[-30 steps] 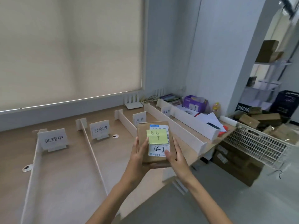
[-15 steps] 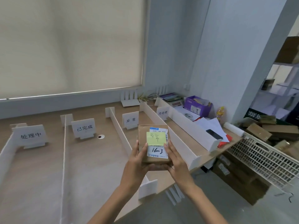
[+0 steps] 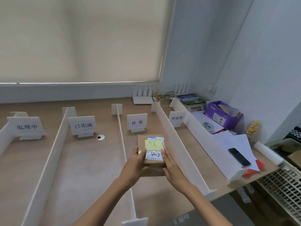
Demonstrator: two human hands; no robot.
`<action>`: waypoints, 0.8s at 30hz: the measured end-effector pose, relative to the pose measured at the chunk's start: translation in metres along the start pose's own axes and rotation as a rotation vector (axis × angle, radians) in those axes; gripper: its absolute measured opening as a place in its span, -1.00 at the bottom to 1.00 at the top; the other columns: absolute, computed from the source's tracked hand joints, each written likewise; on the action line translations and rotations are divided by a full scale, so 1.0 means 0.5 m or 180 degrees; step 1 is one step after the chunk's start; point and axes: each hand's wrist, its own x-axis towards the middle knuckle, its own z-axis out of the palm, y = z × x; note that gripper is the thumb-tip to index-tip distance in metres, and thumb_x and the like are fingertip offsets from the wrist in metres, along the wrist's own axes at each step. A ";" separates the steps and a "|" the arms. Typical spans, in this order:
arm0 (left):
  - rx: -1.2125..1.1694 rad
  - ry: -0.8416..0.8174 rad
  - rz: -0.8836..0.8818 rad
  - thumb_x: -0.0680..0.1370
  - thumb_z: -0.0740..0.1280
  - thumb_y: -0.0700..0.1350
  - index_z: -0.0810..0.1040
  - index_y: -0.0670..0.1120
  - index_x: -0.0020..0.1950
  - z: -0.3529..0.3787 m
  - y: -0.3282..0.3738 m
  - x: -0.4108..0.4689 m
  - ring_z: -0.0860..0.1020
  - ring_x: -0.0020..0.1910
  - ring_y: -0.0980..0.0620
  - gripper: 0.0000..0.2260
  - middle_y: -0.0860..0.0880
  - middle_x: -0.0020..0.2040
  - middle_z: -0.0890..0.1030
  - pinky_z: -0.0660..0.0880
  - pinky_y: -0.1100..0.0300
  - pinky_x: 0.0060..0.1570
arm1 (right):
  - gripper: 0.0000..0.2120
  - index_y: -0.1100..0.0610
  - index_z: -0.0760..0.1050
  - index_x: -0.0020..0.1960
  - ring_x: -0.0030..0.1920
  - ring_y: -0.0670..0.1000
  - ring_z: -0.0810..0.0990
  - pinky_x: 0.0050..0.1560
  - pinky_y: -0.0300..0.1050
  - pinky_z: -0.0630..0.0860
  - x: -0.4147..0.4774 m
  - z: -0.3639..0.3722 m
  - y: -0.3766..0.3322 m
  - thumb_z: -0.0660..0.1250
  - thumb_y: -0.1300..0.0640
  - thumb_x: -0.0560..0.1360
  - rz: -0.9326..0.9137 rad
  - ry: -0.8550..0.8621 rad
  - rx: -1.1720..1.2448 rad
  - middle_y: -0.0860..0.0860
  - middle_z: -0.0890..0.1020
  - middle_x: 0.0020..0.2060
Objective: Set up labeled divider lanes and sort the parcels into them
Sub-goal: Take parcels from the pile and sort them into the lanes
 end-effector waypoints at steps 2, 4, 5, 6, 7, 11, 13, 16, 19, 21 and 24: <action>-0.0001 -0.0048 -0.0208 0.48 0.37 -0.12 0.26 -0.02 0.43 0.025 -0.020 0.028 0.41 0.24 0.03 -0.45 -0.01 0.34 0.26 0.44 0.21 0.18 | -0.30 0.13 -0.15 0.54 0.48 -0.16 -0.19 0.42 -0.40 -0.14 0.032 0.013 0.032 0.16 0.36 0.55 -0.0034 -0.0183 0.0066 -0.12 -0.23 0.47; -0.0087 -0.0092 -0.0326 0.51 0.31 -0.11 0.28 -0.01 0.39 0.054 -0.040 0.059 0.40 0.26 0.04 -0.53 -0.04 0.37 0.28 0.45 0.14 0.21 | -0.31 0.15 -0.13 0.54 0.49 -0.15 -0.17 0.42 -0.40 -0.15 0.071 0.025 0.063 0.14 0.39 0.54 -0.0060 -0.0317 0.0169 -0.09 -0.21 0.48; 0.0088 -0.0041 -0.0334 0.53 0.28 -0.08 0.33 0.04 0.33 0.067 -0.047 0.073 0.43 0.24 0.09 -0.62 -0.01 0.35 0.33 0.49 0.11 0.18 | -0.31 0.16 -0.12 0.54 0.49 -0.15 -0.16 0.42 -0.42 -0.16 0.090 0.031 0.079 0.13 0.41 0.53 -0.0055 -0.0374 0.0226 -0.08 -0.19 0.49; 0.0295 -0.0024 -0.0349 0.55 0.24 -0.03 0.39 0.11 0.26 0.082 -0.052 0.090 0.46 0.19 0.15 -0.72 0.02 0.30 0.39 0.52 0.07 0.13 | -0.31 0.17 -0.11 0.53 0.49 -0.13 -0.15 0.41 -0.43 -0.16 0.110 0.039 0.096 0.13 0.43 0.52 -0.0034 -0.0420 0.0272 -0.07 -0.17 0.49; 0.0292 -0.0031 -0.0438 0.56 0.22 0.01 0.42 0.13 0.23 0.103 -0.065 0.112 0.48 0.18 0.15 -0.76 0.05 0.27 0.44 0.53 0.02 0.12 | -0.31 0.19 -0.10 0.53 0.49 -0.12 -0.13 0.40 -0.45 -0.18 0.133 0.048 0.114 0.12 0.45 0.50 -0.0010 -0.0461 0.0303 -0.06 -0.16 0.48; 0.0661 -0.0143 -0.0790 0.49 0.30 -0.16 0.28 -0.06 0.38 0.161 -0.113 0.203 0.24 0.39 -0.04 -0.53 0.01 0.38 0.27 0.46 0.05 0.16 | -0.33 0.23 -0.13 0.52 0.49 -0.10 -0.10 0.35 -0.53 -0.19 0.225 0.091 0.182 0.11 0.46 0.52 0.0032 -0.0721 0.0356 -0.01 -0.11 0.49; 0.0953 -0.0496 -0.1027 0.51 0.27 -0.18 0.19 -0.11 0.45 0.192 -0.138 0.224 0.14 0.46 -0.09 -0.47 -0.07 0.46 0.18 0.37 0.07 0.28 | -0.38 0.18 -0.10 0.53 0.52 -0.04 -0.04 0.40 -0.38 -0.08 0.259 0.125 0.215 0.09 0.40 0.57 0.0060 -0.0960 0.0264 0.04 -0.04 0.53; 0.1211 -0.0954 -0.1474 0.59 0.17 -0.25 0.05 -0.22 0.52 0.253 -0.171 0.246 0.02 0.52 -0.14 -0.48 -0.18 0.54 0.04 0.13 0.09 0.43 | -0.32 -0.02 -0.26 0.50 0.54 0.05 -0.08 0.45 -0.20 -0.02 0.296 0.192 0.270 0.09 0.30 0.58 -0.0094 -0.1529 0.0231 0.00 -0.17 0.53; 0.1455 -0.0975 -0.1693 0.62 0.05 -0.33 -0.11 -0.30 0.51 0.286 -0.209 0.294 -0.13 0.53 -0.16 -0.49 -0.23 0.55 -0.09 0.14 0.05 0.43 | -0.25 0.19 -0.48 0.40 0.53 0.06 -0.23 0.45 -0.25 -0.09 0.351 0.227 0.303 0.10 0.32 0.57 -0.0214 -0.1804 -0.0020 -0.01 -0.46 0.38; 0.1546 -0.0928 -0.1788 0.62 0.00 -0.35 -0.11 -0.32 0.51 0.281 -0.232 0.339 -0.11 0.53 -0.16 -0.51 -0.25 0.54 -0.07 0.18 0.06 0.41 | -0.27 0.24 -0.47 0.40 0.53 0.07 -0.23 0.47 -0.21 -0.06 0.407 0.230 0.311 0.09 0.32 0.58 -0.0286 -0.1832 -0.0090 0.01 -0.48 0.35; 0.1575 -0.0751 -0.1949 0.61 0.00 -0.38 -0.07 -0.33 0.50 0.263 -0.264 0.406 -0.07 0.53 -0.16 -0.53 -0.27 0.54 -0.03 0.22 0.07 0.38 | -0.27 0.25 -0.39 0.47 0.53 0.09 -0.23 0.48 -0.16 -0.08 0.484 0.236 0.309 0.10 0.32 0.57 -0.0400 -0.1959 -0.0238 0.00 -0.47 0.34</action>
